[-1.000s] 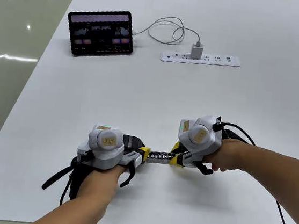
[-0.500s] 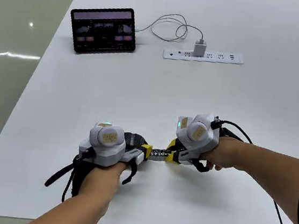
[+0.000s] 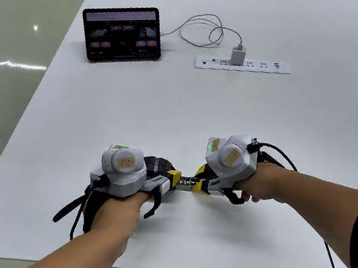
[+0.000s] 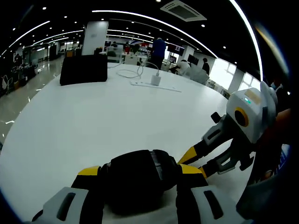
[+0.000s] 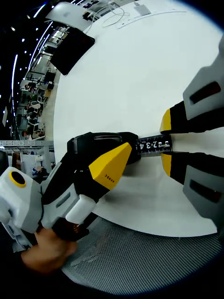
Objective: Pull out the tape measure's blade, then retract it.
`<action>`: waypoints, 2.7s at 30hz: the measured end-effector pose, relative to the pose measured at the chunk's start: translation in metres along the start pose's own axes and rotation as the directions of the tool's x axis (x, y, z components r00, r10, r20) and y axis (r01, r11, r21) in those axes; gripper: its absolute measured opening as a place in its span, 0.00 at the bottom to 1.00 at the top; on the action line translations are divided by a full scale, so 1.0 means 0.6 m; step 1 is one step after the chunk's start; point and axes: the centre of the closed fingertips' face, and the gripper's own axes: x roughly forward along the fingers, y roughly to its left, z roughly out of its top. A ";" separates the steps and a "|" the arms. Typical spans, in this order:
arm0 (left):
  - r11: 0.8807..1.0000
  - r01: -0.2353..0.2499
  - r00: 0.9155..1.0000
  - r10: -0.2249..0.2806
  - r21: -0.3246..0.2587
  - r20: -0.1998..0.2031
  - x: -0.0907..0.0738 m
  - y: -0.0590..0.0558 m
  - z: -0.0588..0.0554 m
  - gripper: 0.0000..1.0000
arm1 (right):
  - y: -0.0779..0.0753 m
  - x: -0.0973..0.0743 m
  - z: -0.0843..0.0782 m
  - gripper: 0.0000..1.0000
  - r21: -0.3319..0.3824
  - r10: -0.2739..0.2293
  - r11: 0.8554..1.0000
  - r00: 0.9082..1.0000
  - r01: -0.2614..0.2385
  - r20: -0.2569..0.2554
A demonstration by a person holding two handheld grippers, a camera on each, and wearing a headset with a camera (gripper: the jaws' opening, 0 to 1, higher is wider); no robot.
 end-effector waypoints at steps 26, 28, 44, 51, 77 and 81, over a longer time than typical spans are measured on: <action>1.000 0.001 1.000 -0.001 -0.010 0.000 0.000 0.001 0.001 0.58 | 0.004 0.026 0.032 0.10 -0.009 0.018 1.000 1.000 -0.018 0.024; 1.000 0.001 1.000 -0.001 -0.011 -0.001 0.000 0.001 0.001 0.58 | 0.005 0.027 0.036 0.10 -0.007 0.017 1.000 0.999 -0.016 0.029; 1.000 0.002 1.000 -0.002 -0.011 0.001 -0.001 0.000 0.000 0.58 | 0.005 0.018 0.023 0.11 -0.015 -0.003 1.000 0.999 0.004 0.033; 1.000 0.003 1.000 -0.003 -0.012 0.000 -0.001 0.000 0.001 0.58 | 0.006 0.021 0.029 0.11 -0.002 -0.004 1.000 0.999 0.004 0.041; 1.000 0.006 1.000 -0.006 -0.021 0.000 -0.001 -0.001 0.001 0.60 | 0.005 0.025 0.033 0.11 0.013 -0.014 1.000 0.999 0.014 0.047; 1.000 0.011 1.000 -0.011 -0.006 0.004 -0.002 -0.003 0.000 0.61 | 0.007 0.025 0.033 0.12 0.007 -0.009 1.000 0.999 0.008 0.042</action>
